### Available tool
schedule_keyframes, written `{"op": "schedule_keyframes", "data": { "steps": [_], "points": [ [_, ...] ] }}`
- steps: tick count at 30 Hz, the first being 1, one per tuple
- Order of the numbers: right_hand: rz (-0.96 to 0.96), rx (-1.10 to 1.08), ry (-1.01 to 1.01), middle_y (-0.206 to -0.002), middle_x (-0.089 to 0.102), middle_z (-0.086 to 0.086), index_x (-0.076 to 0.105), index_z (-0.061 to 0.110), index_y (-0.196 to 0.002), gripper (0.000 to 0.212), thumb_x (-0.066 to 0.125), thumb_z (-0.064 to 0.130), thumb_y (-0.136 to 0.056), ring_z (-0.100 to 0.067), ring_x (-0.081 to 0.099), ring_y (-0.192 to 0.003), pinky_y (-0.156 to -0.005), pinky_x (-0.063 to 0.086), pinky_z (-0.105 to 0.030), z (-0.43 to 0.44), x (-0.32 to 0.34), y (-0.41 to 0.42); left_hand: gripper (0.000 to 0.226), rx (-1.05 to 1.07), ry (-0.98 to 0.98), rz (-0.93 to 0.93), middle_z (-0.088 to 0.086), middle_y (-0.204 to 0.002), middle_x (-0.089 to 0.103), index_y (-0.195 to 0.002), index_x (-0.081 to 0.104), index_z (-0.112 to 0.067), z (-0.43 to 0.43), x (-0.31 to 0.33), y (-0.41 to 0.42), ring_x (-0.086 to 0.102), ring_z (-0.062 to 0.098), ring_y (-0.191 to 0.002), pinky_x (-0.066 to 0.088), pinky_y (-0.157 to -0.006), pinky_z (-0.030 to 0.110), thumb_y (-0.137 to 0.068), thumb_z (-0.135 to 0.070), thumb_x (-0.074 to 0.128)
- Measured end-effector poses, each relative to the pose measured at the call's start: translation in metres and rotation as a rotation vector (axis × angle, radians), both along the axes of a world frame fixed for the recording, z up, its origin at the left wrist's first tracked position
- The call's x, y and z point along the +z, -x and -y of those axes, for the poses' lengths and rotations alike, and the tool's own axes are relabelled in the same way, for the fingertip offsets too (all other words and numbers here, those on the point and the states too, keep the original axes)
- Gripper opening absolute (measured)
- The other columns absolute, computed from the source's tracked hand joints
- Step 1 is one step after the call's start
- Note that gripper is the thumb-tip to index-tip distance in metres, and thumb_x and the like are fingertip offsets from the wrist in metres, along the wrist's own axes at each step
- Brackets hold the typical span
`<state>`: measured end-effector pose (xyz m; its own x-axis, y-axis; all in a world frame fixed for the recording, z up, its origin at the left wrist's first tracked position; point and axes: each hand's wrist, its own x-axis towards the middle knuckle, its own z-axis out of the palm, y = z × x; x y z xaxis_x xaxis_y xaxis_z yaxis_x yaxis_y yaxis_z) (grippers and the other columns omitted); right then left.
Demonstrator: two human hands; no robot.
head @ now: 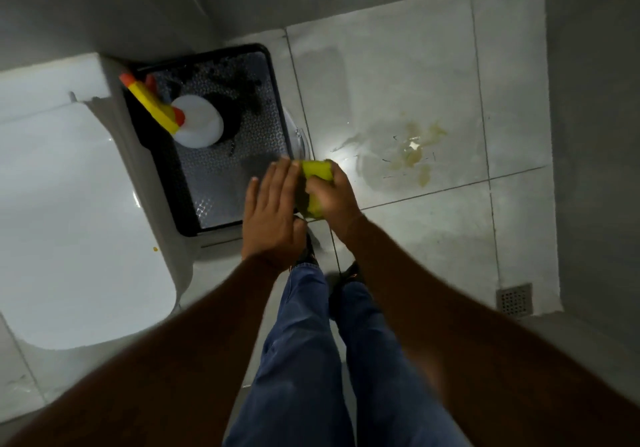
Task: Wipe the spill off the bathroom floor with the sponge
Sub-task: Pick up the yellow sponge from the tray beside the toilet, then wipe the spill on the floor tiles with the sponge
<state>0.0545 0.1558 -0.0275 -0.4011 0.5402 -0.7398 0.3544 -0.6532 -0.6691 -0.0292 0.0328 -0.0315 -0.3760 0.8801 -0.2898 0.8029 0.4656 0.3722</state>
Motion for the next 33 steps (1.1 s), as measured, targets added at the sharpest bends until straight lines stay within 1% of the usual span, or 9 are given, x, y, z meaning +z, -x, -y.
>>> {"op": "schedule_keyframes", "data": {
  "steps": [3, 5, 12, 15, 18, 24, 27, 30, 33],
  "points": [
    [0.152, -0.246, 0.092, -0.102, 0.075, -0.005, 0.071, 0.020, -0.110, 0.039, 0.051, -0.005, -0.087, -0.029, 0.073, -0.100, -0.074, 0.065, -0.040, -0.008, -0.006, -0.042, 0.102, -0.122, -0.027, -0.021, 0.005, -0.177, 0.007, -0.167, -0.007, -0.024, -0.020, 0.002, -0.025, 0.007, 0.024, -0.164, 0.004, -0.132, 0.053, -0.080, -0.031, 0.046],
    [0.205, -0.354, 0.147, -0.126, 0.067, -0.021, 0.059, 0.014, -0.135, 0.049, 0.051, -0.004, -0.091, -0.043, 0.067, -0.114, -0.088, 0.063, -0.055, -0.011, -0.025, -0.073, 0.100, -0.119, -0.033, -0.014, 0.005, -0.177, 0.007, -0.168, 0.000, -0.021, -0.028, -0.003, -0.042, 0.007, 0.024, -0.164, 0.003, -0.132, 0.051, -0.078, -0.031, 0.045],
    [0.239, -0.601, 0.213, -0.130, 0.072, -0.009, 0.066, 0.024, -0.133, 0.037, 0.063, 0.038, -0.099, -0.034, 0.069, -0.117, -0.098, 0.059, -0.054, -0.005, -0.099, -0.167, 0.093, -0.244, 0.105, 0.065, 0.005, -0.177, 0.009, -0.168, 0.010, -0.019, -0.032, -0.054, -0.092, 0.008, 0.025, -0.164, 0.011, -0.132, 0.053, -0.082, -0.029, 0.046],
    [0.268, -0.681, 0.200, -0.132, 0.071, -0.001, 0.067, 0.020, -0.133, 0.035, 0.065, 0.028, -0.099, -0.025, 0.066, -0.124, -0.105, 0.054, -0.045, -0.010, -0.140, -0.203, 0.091, -0.202, 0.175, 0.078, 0.005, -0.177, 0.007, -0.168, 0.008, -0.020, -0.032, -0.083, -0.111, 0.007, 0.024, -0.164, 0.008, -0.132, 0.049, -0.084, -0.028, 0.042],
    [0.341, -0.730, 0.098, -0.138, 0.065, -0.013, 0.061, 0.003, -0.133, 0.034, 0.053, -0.002, -0.101, -0.030, 0.061, -0.130, -0.116, 0.045, -0.045, -0.021, -0.188, -0.235, 0.089, -0.045, 0.264, 0.108, 0.003, -0.177, 0.002, -0.168, 0.003, -0.019, -0.033, -0.120, -0.128, 0.002, 0.021, -0.164, 0.005, -0.133, 0.048, -0.088, -0.028, 0.039],
    [0.504, -0.883, -0.071, -0.121, 0.071, -0.016, 0.065, -0.004, -0.129, 0.035, 0.057, 0.018, -0.103, -0.020, 0.070, -0.094, -0.112, 0.048, -0.033, -0.083, -0.284, -0.290, 0.083, -0.063, 0.352, 0.138, 0.005, -0.177, -0.002, -0.168, -0.001, -0.016, -0.056, -0.227, -0.150, -0.001, 0.022, -0.164, 0.000, -0.133, 0.046, -0.097, -0.027, 0.041],
    [0.548, -0.725, -0.186, -0.143, 0.059, -0.024, 0.053, -0.004, -0.142, 0.043, 0.055, 0.012, -0.103, -0.010, 0.071, -0.095, -0.105, 0.049, -0.026, -0.104, -0.314, -0.299, 0.079, -0.068, 0.415, 0.178, 0.003, -0.177, -0.003, -0.168, -0.003, -0.019, -0.075, -0.272, -0.151, -0.003, 0.022, -0.164, -0.003, -0.131, 0.044, -0.101, -0.035, 0.037],
    [0.464, -0.558, -0.320, -0.165, 0.035, -0.012, 0.031, 0.004, -0.158, 0.050, 0.041, 0.014, -0.110, -0.023, 0.040, -0.148, -0.129, 0.023, -0.041, -0.114, -0.348, -0.298, 0.080, -0.079, 0.506, 0.214, 0.003, -0.177, -0.004, -0.168, -0.005, -0.019, -0.091, -0.306, -0.148, -0.003, 0.023, -0.164, 0.000, -0.132, 0.045, -0.104, -0.041, 0.037],
    [0.620, -0.343, -0.445, -0.169, 0.026, -0.007, 0.027, 0.007, -0.160, 0.056, 0.044, 0.015, -0.107, -0.024, 0.024, -0.156, -0.132, 0.015, -0.040, -0.117, -0.375, -0.283, 0.079, -0.076, 0.541, 0.225, 0.003, -0.177, -0.004, -0.168, -0.004, -0.019, -0.106, -0.325, -0.144, -0.001, 0.024, -0.164, 0.001, -0.132, 0.047, -0.105, -0.044, 0.036]
  ]
}}
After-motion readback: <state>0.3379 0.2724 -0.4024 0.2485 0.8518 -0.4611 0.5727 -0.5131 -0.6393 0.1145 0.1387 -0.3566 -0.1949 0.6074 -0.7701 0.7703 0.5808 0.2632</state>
